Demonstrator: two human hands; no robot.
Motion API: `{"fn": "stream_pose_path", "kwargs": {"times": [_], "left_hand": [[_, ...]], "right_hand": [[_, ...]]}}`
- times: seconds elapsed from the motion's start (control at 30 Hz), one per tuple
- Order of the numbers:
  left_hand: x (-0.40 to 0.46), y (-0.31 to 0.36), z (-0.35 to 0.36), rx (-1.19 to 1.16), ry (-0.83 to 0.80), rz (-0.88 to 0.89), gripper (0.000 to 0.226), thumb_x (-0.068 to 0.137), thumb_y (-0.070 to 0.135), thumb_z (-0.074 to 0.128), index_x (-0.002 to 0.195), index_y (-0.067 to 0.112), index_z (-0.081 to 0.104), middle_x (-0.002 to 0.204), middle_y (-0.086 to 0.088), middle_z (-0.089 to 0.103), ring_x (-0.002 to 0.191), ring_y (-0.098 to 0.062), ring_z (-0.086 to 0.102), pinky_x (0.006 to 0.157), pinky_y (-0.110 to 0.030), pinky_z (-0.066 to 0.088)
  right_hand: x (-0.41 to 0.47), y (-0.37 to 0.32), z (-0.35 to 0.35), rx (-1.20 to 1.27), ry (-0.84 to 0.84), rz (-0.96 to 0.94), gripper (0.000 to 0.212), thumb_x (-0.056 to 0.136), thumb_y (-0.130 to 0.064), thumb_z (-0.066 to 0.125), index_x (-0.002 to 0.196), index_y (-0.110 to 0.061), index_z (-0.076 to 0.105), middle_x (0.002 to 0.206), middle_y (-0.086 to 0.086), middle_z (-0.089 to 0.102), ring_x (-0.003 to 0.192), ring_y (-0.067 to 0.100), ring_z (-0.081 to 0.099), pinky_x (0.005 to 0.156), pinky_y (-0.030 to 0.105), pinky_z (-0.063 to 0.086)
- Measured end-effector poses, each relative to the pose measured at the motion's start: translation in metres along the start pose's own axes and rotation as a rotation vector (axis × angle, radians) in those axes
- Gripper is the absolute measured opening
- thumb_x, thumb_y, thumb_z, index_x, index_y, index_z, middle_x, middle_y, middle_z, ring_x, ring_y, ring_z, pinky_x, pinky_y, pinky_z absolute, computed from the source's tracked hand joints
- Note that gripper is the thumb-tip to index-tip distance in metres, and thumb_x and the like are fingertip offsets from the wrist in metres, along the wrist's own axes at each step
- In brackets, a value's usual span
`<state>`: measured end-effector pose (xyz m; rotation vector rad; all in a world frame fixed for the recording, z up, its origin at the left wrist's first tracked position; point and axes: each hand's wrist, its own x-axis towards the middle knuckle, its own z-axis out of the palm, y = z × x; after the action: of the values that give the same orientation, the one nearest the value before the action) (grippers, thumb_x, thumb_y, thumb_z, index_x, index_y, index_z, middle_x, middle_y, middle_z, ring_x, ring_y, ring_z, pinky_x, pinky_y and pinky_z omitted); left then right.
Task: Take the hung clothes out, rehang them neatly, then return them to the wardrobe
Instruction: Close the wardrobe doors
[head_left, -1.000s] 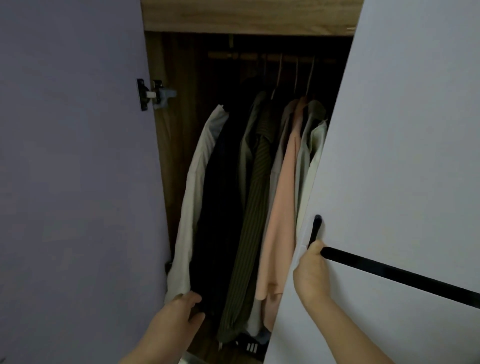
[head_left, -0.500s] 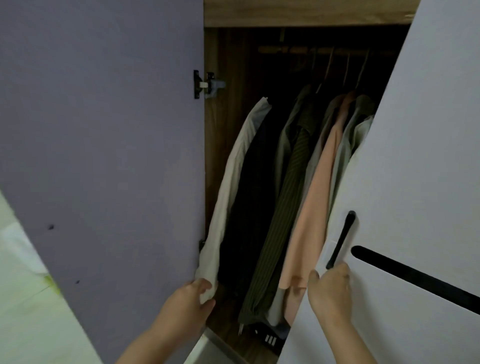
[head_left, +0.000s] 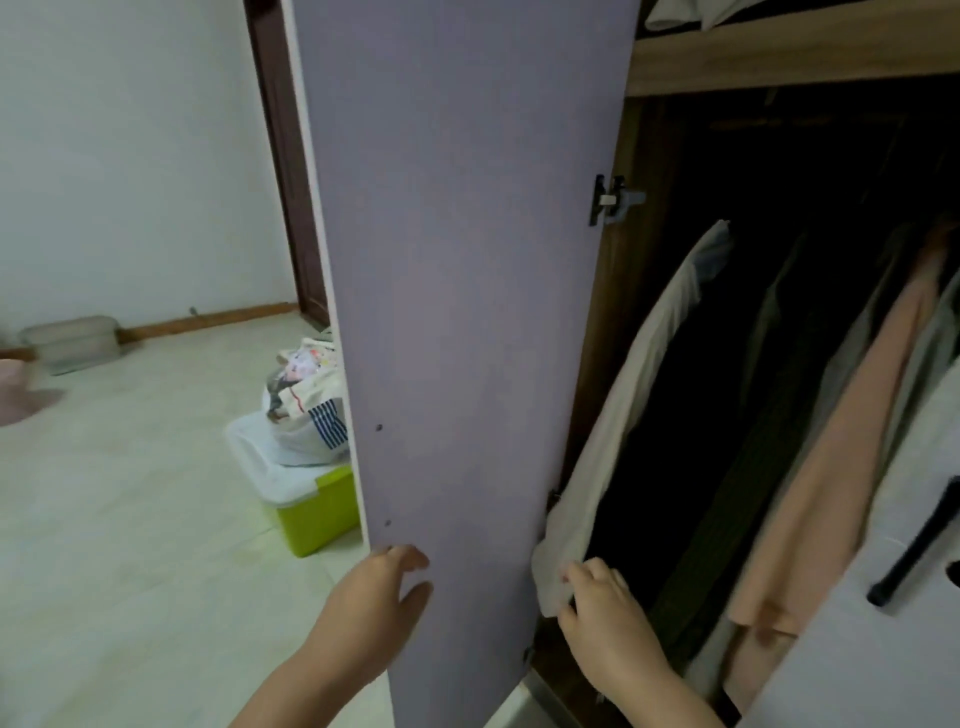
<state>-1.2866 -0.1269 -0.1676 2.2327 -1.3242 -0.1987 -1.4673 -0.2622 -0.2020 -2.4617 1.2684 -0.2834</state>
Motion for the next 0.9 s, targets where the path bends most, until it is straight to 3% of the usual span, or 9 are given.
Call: {"fn": "stream_pose_path", "kwargs": {"times": [0.13, 0.23, 0.3, 0.37, 0.47, 0.67, 0.77, 0.83, 0.9], "left_hand": [[0.006, -0.027, -0.028, -0.116, 0.273, -0.037, 0.007, 0.088, 0.020, 0.056, 0.087, 0.026, 0.053, 0.091, 0.009, 0.061, 0.089, -0.015, 0.061, 0.067, -0.025, 0.038], [0.029, -0.043, -0.038, -0.237, 0.358, -0.068, 0.015, 0.088, 0.025, 0.058, 0.098, 0.020, 0.049, 0.097, 0.007, 0.056, 0.093, -0.019, 0.058, 0.071, -0.030, 0.042], [0.049, -0.049, -0.042, -0.330, 0.288, 0.002, 0.041, 0.088, 0.026, 0.060, 0.125, 0.018, 0.044, 0.119, 0.008, 0.051, 0.111, -0.012, 0.051, 0.087, -0.031, 0.043], [0.066, -0.050, -0.045, -0.435, 0.164, 0.125, 0.054, 0.088, 0.023, 0.059, 0.138, 0.024, 0.036, 0.128, 0.016, 0.047, 0.116, -0.003, 0.045, 0.093, -0.025, 0.040], [0.081, -0.051, -0.041, -0.504, 0.099, 0.152, 0.051, 0.090, 0.015, 0.057, 0.134, 0.026, 0.035, 0.112, 0.018, 0.057, 0.100, -0.006, 0.058, 0.076, -0.018, 0.042], [0.078, -0.049, -0.029, -0.546, 0.073, 0.153, 0.047, 0.091, 0.021, 0.054, 0.131, 0.030, 0.031, 0.104, 0.017, 0.059, 0.083, -0.004, 0.061, 0.071, -0.031, 0.048], [0.063, -0.038, -0.024, -0.534, 0.049, 0.212, 0.047, 0.090, 0.027, 0.055, 0.127, 0.037, 0.028, 0.113, 0.013, 0.057, 0.092, -0.014, 0.062, 0.073, -0.035, 0.051], [0.050, -0.027, -0.018, -0.549, 0.003, 0.264, 0.047, 0.088, 0.032, 0.057, 0.115, 0.052, 0.024, 0.108, 0.019, 0.057, 0.091, -0.011, 0.062, 0.069, -0.030, 0.051], [0.039, -0.015, -0.010, -0.548, -0.046, 0.304, 0.048, 0.086, 0.038, 0.058, 0.112, 0.056, 0.022, 0.103, 0.021, 0.057, 0.089, -0.005, 0.061, 0.071, -0.028, 0.051]], "right_hand": [[0.006, -0.031, 0.022, -0.037, -0.144, -0.038, 0.021, 0.096, -0.031, 0.043, 0.114, -0.025, 0.051, 0.122, -0.005, 0.048, 0.113, 0.013, 0.043, 0.095, 0.029, 0.042], [0.007, -0.053, 0.034, -0.075, -0.205, -0.044, 0.023, 0.097, -0.029, 0.041, 0.116, -0.020, 0.050, 0.123, -0.001, 0.048, 0.116, 0.016, 0.042, 0.094, 0.029, 0.039], [0.007, -0.066, 0.039, -0.112, -0.231, -0.037, 0.025, 0.097, -0.028, 0.041, 0.119, -0.018, 0.049, 0.125, 0.001, 0.047, 0.119, 0.018, 0.041, 0.096, 0.030, 0.038], [0.006, -0.076, 0.042, -0.134, -0.252, -0.011, 0.026, 0.097, -0.026, 0.042, 0.120, -0.017, 0.049, 0.126, 0.002, 0.047, 0.121, 0.018, 0.040, 0.098, 0.031, 0.038], [0.002, -0.083, 0.044, -0.162, -0.254, 0.027, 0.026, 0.097, -0.026, 0.043, 0.120, -0.017, 0.050, 0.127, 0.003, 0.048, 0.121, 0.019, 0.041, 0.099, 0.033, 0.039], [-0.023, -0.074, 0.040, -0.149, -0.244, 0.114, 0.028, 0.097, -0.026, 0.042, 0.123, -0.019, 0.049, 0.126, 0.002, 0.048, 0.120, 0.021, 0.041, 0.098, 0.035, 0.038], [-0.038, -0.061, 0.038, -0.136, -0.248, 0.179, 0.027, 0.096, -0.027, 0.044, 0.121, -0.018, 0.051, 0.124, 0.004, 0.050, 0.118, 0.021, 0.043, 0.097, 0.037, 0.040], [-0.047, -0.050, 0.032, -0.121, -0.240, 0.241, 0.028, 0.096, -0.027, 0.045, 0.122, -0.020, 0.051, 0.125, 0.002, 0.051, 0.118, 0.020, 0.045, 0.098, 0.036, 0.041], [-0.056, -0.037, 0.025, -0.101, -0.223, 0.290, 0.029, 0.096, -0.027, 0.046, 0.124, -0.021, 0.050, 0.126, 0.001, 0.051, 0.118, 0.020, 0.045, 0.098, 0.034, 0.041]]}}
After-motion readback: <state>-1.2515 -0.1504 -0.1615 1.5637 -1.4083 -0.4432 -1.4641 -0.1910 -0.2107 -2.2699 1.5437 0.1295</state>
